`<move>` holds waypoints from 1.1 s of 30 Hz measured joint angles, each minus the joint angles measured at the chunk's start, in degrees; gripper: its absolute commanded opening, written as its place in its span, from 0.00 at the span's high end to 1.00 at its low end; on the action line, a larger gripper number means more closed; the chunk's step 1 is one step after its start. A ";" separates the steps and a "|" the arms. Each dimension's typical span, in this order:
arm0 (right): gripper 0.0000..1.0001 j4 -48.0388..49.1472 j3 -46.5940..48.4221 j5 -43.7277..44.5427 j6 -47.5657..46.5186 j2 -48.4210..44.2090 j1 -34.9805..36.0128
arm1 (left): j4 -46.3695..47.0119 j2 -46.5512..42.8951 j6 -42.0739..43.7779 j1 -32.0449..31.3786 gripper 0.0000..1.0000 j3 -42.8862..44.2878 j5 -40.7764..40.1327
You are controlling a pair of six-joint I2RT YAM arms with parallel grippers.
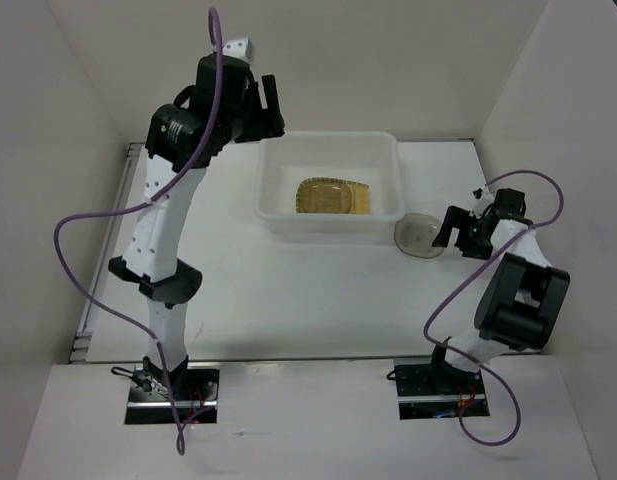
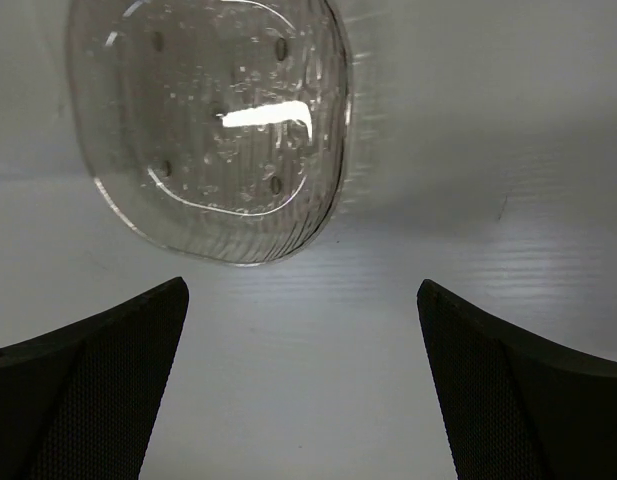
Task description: Place the mixed dishes into the plastic bin
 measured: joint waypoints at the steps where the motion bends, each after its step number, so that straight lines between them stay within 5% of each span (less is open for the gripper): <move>1: 0.00 -0.28 0.87 0.70 -0.11 2.99 0.00 | 0.44 -2.38 0.72 -0.98 0.14 -3.50 -2.49; 6: 0.00 -1.11 2.40 2.10 -1.27 8.92 0.00 | 6.88 -13.79 4.96 -2.58 0.06 -30.08 -12.59; 11: 0.00 -1.40 3.32 3.28 -1.46 9.18 0.00 | 21.51 -28.35 8.24 -0.46 0.04 -65.26 -13.62; 15: 0.04 -1.38 4.87 3.48 -1.70 11.41 0.00 | 29.35 -39.28 9.40 0.66 0.03 -82.71 -12.81; 20: 0.11 -1.51 6.40 3.48 -1.90 15.80 0.00 | 36.96 -45.99 9.42 0.61 0.02 -91.03 -11.21; 28: 0.20 -0.55 12.52 3.32 -1.92 21.20 0.00 | 41.13 -40.61 9.40 0.61 0.02 -93.50 -6.40; 33: 0.38 -0.09 13.92 2.12 -2.67 22.69 -0.13 | 41.33 -39.65 9.40 0.83 0.02 -93.74 -4.31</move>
